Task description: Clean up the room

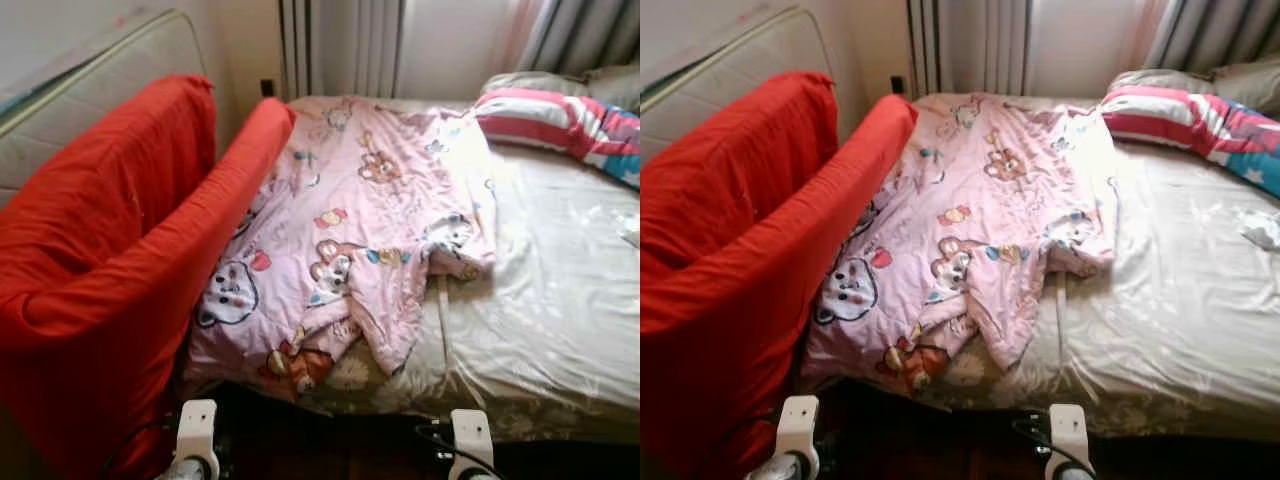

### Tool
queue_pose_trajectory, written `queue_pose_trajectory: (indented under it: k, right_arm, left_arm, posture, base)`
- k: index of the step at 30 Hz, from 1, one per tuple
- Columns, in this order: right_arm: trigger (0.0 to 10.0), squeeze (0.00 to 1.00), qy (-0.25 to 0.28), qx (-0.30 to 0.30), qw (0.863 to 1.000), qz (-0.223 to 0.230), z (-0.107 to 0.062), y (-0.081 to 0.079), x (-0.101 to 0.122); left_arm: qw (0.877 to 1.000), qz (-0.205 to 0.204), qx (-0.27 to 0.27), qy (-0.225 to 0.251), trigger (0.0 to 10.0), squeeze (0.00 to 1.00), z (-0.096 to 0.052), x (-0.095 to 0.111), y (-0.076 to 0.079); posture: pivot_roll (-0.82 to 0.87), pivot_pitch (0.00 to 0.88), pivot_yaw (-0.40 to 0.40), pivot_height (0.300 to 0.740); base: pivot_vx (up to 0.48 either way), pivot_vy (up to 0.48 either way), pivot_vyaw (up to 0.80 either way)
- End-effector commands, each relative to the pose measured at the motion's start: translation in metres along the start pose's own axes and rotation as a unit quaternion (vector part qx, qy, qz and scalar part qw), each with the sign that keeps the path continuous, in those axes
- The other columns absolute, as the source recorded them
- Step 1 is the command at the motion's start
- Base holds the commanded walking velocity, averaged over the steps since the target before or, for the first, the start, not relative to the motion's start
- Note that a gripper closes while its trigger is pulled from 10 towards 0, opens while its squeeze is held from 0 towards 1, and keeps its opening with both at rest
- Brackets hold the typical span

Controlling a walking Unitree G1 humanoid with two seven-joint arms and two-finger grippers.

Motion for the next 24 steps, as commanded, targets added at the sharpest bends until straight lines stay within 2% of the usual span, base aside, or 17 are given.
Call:
queue_pose_trajectory:
  k: [1,10,13,16,23,24]
  right_arm:
    - [10.0,0.00,0.005,0.006,1.000,0.003,0.000,-0.006,0.001]
    - [10.0,0.00,0.012,0.013,1.000,-0.020,0.001,-0.008,0.006]
    - [10.0,0.00,0.009,0.016,1.000,-0.017,0.001,-0.009,0.004]
    - [10.0,0.00,0.009,0.014,1.000,-0.002,0.001,-0.009,0.004]
    - [10.0,0.00,0.031,0.029,0.999,0.004,0.003,-0.016,0.019]
    - [10.0,0.00,0.042,0.037,0.998,0.002,0.004,-0.020,0.026]
  left_arm:
    - [1.000,0.006,0.004,-0.007,10.0,0.00,-0.001,-0.005,-0.003]
    - [1.000,0.004,0.005,-0.002,10.0,0.00,-0.001,-0.002,-0.003]
    - [1.000,0.004,0.006,-0.001,10.0,0.00,0.000,-0.001,-0.003]
    - [1.000,0.004,0.006,0.001,10.0,0.00,0.000,0.000,-0.003]
    - [1.000,0.001,0.006,0.018,10.0,0.00,0.001,0.009,-0.002]
    - [1.000,0.000,0.006,0.025,10.0,0.00,0.002,0.014,-0.002]
  posture:
    - [-0.01,0.042,0.029,0.740]
    - [-0.02,0.043,0.029,0.740]
    - [-0.02,0.043,0.029,0.740]
    - [-0.02,0.043,0.028,0.740]
    - [-0.02,0.041,0.027,0.740]
    - [-0.02,0.042,0.026,0.740]
  base:
    - [0.292,0.000,0.00]
    - [0.297,0.000,0.09]
    - [0.296,0.000,0.67]
    - [0.260,0.000,0.00]
    - [0.000,0.000,0.00]
    - [0.000,0.000,0.00]
Point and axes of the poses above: a point about 5 cm out from each wrist's last joint towards the gripper, its own z axis pointing out of the wrist towards the gripper, its own x axis along the axis of the wrist's last joint, y = z × x, the point moved 6 cm from there along z, pointing out of the wrist towards the gripper, and after that the axes turned 11 degrees about z, right-handed, at the moved point
